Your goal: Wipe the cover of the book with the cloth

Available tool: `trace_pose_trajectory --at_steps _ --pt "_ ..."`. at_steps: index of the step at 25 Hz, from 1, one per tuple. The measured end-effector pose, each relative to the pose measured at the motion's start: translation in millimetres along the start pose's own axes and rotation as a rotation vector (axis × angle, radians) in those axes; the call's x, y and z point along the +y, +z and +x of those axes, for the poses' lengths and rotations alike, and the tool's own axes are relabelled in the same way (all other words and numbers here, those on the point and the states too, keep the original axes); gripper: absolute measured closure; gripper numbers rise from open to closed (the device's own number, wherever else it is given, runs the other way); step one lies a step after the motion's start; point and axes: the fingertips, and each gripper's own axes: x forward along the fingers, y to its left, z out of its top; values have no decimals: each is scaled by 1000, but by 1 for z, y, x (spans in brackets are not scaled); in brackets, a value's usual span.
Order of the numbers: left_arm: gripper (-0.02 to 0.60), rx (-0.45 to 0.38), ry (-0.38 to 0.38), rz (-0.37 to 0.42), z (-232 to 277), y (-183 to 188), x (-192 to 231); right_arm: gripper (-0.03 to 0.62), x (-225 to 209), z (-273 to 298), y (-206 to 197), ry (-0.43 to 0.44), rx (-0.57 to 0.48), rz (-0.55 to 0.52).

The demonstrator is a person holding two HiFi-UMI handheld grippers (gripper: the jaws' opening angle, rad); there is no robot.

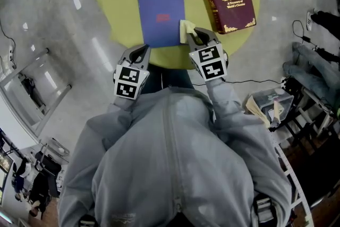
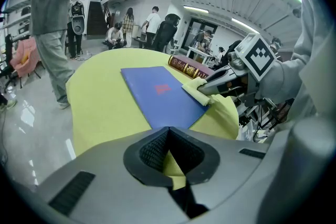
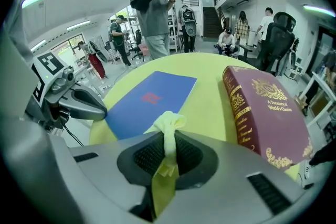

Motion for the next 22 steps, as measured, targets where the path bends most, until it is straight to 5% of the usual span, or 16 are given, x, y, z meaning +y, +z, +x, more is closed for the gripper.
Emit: trace_pose_trajectory --at_steps 10,22 --pt "563 -24 -29 5 -14 29 -13 539 -14 -51 33 -76 -84 5" --pt "563 -300 25 74 -76 167 -19 539 -1 -143 146 -154 -383 -60"
